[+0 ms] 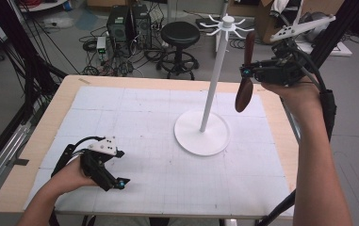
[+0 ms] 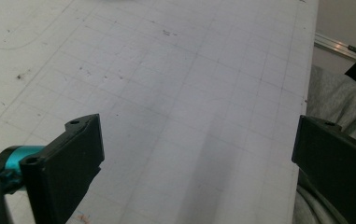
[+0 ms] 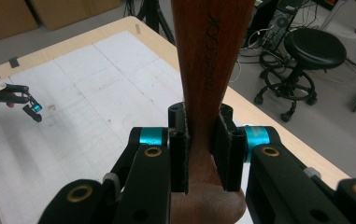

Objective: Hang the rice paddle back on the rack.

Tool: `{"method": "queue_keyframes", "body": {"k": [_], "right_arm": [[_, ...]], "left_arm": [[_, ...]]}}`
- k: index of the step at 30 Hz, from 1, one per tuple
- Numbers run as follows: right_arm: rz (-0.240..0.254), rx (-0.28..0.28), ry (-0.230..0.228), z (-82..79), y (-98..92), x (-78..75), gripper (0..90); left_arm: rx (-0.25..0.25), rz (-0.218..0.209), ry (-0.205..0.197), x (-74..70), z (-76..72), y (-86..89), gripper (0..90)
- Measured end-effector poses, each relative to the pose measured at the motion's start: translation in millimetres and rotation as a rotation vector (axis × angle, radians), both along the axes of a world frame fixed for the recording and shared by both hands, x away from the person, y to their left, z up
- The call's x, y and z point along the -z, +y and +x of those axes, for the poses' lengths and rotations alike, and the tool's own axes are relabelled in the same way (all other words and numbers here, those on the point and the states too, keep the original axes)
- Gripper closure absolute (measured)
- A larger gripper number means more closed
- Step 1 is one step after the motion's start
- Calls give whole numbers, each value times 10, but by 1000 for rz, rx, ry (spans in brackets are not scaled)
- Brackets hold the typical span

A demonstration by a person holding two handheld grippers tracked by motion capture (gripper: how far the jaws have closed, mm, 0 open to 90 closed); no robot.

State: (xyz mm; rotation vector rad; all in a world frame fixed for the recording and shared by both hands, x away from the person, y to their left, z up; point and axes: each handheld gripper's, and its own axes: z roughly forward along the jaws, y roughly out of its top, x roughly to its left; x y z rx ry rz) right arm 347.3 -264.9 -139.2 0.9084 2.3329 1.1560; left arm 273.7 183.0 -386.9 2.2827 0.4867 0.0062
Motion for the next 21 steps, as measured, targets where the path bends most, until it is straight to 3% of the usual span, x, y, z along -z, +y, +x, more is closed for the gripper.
{"method": "queue_keyframes", "body": {"k": [21], "right_arm": [[6, -9, 22, 102, 63, 29, 777]], "left_arm": [[-4, -4, 2, -2, -2, 6, 29]]}}
